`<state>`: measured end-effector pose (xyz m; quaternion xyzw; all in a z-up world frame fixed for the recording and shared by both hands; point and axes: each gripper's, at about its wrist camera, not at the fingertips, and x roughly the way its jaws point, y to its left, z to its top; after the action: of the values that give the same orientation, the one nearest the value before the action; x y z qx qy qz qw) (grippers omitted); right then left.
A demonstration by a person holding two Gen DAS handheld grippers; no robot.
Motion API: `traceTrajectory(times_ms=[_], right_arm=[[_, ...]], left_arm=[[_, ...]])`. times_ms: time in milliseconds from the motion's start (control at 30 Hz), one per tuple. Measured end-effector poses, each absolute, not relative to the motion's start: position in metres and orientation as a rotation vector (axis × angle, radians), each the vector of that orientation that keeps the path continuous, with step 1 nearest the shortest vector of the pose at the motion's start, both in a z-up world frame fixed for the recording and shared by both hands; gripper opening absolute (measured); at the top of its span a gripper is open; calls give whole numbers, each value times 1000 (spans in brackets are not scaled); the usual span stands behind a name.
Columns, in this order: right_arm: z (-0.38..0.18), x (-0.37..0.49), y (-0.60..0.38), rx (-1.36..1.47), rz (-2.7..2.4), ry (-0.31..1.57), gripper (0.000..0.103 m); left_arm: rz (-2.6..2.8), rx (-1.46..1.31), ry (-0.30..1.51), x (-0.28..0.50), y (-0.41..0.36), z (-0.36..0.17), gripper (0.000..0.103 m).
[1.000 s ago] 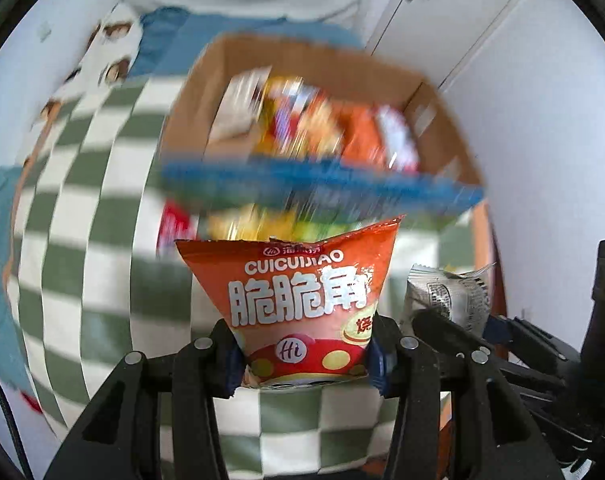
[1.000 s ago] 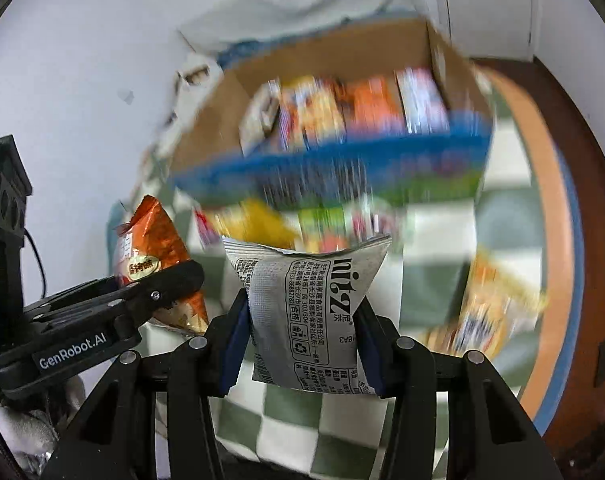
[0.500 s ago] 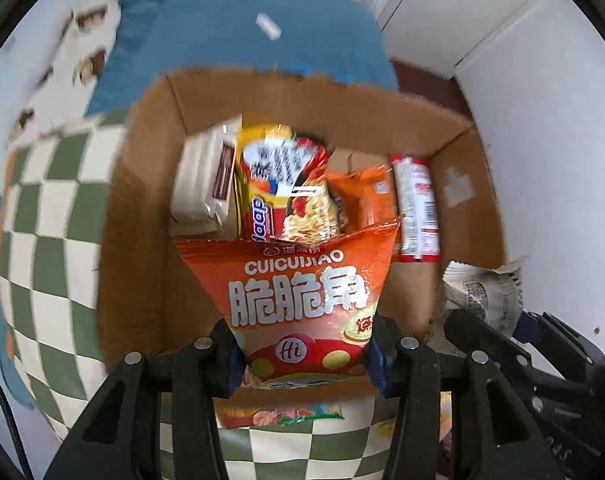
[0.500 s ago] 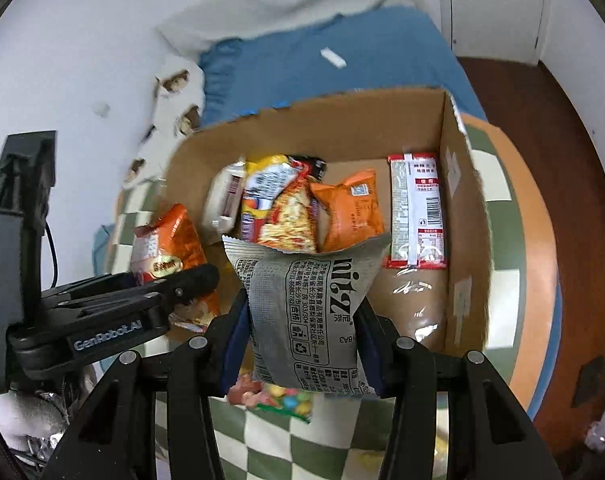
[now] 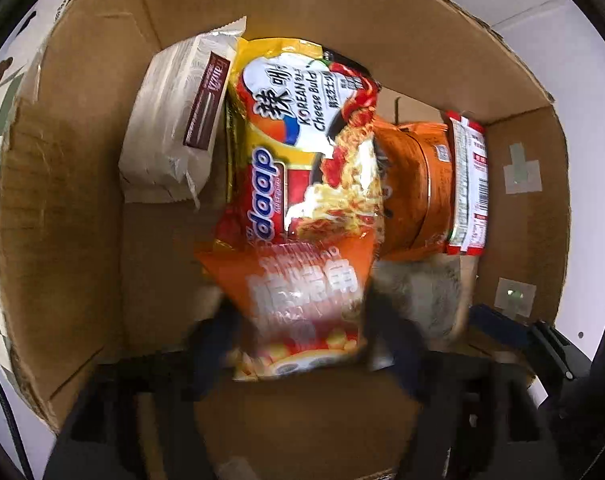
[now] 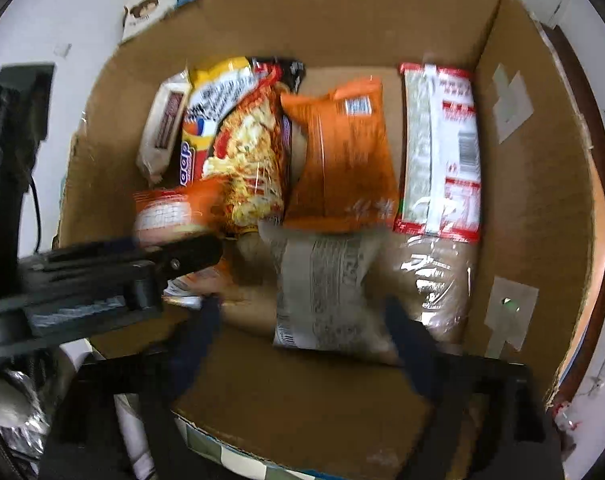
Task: Organize snacks
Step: 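Lower both bags into the box and open both tools to release them, then grasp the brown shrimp snack packet with the left tool while the right tool grasps the yellow pastry bag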
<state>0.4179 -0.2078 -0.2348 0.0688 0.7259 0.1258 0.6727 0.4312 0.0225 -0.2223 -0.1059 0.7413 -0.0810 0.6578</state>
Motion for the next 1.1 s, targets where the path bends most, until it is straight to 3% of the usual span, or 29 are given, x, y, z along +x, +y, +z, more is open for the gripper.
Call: traceTrajectory(times_ms=[533, 1100], right_arm=[[-204, 404, -212, 101, 185, 1538, 95], [-113, 337, -215, 32, 125, 1230, 95]], left_arm=[[-104, -128, 1496, 413, 35, -162, 93], [-68, -62, 1170, 335, 41, -75, 93]])
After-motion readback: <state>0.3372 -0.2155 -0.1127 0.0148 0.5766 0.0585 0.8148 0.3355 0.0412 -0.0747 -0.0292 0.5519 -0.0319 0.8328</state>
